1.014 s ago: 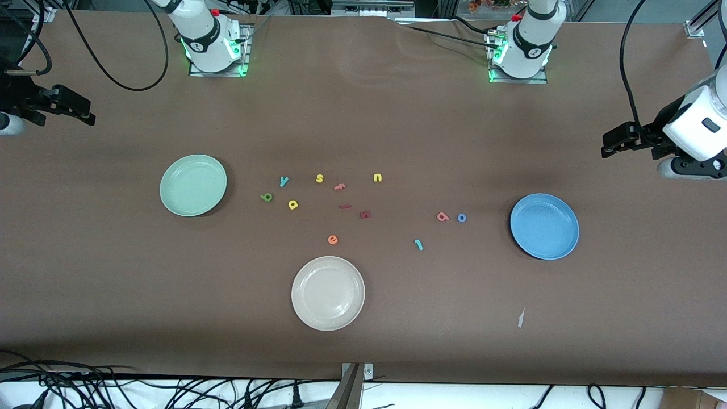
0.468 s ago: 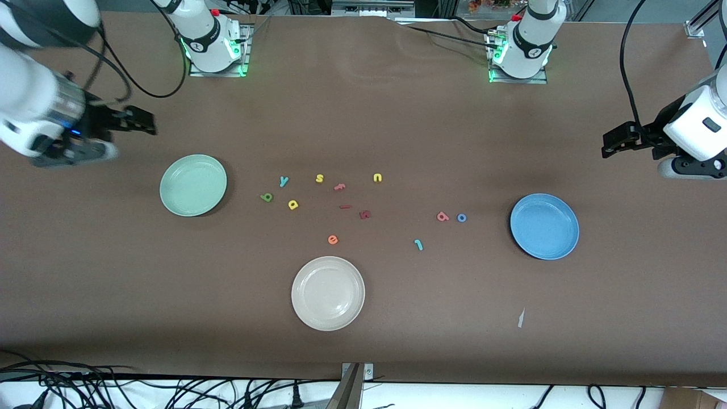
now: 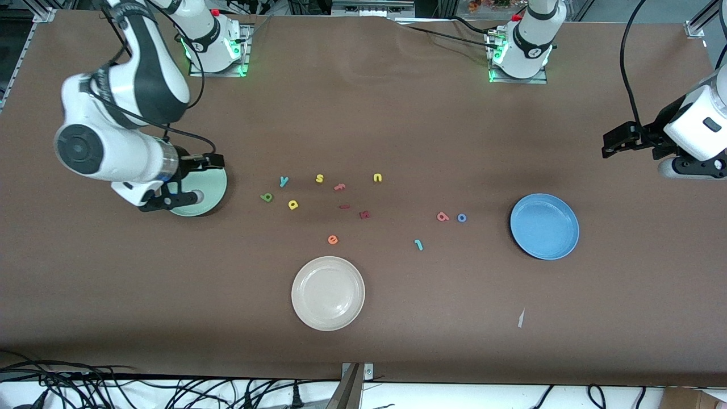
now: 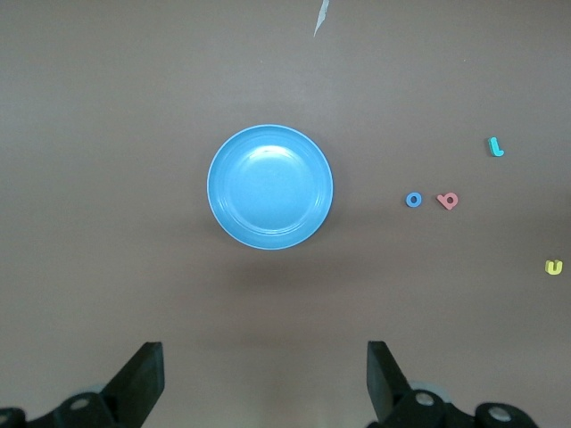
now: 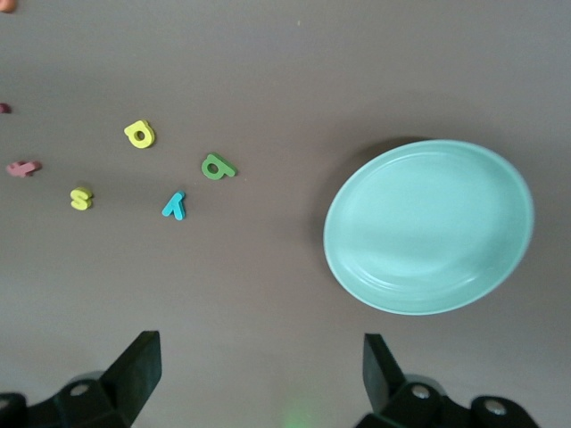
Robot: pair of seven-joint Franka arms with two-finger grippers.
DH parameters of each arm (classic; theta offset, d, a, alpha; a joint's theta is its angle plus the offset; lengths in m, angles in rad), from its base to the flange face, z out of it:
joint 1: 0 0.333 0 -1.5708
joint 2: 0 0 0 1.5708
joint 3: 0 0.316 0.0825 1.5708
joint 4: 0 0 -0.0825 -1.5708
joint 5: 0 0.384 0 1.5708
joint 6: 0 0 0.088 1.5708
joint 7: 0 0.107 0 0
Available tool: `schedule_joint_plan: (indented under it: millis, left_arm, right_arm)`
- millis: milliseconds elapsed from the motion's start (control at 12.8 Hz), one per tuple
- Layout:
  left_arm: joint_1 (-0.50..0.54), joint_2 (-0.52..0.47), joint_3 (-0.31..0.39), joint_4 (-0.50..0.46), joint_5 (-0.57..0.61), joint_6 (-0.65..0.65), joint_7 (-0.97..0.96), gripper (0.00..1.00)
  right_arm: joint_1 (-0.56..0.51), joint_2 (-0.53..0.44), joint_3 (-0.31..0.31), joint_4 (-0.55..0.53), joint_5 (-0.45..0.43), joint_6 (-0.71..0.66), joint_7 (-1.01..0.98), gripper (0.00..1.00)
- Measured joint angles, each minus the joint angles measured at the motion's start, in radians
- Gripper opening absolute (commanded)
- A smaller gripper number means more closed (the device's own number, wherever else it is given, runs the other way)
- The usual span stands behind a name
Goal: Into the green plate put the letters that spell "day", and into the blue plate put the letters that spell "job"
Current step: 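Move the right gripper toward the cyan y beside the green plate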
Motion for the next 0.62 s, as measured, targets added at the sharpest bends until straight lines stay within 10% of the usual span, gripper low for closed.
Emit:
schedule_joint_plan:
  millis: [624]
  left_arm:
    - [-0.005, 0.000, -0.004, 0.000, 0.000, 0.000, 0.000, 1.00]
  right_arm:
    - [0.040, -0.024, 0.198, -0.338, -0.139, 0.477, 0.656, 1.00]
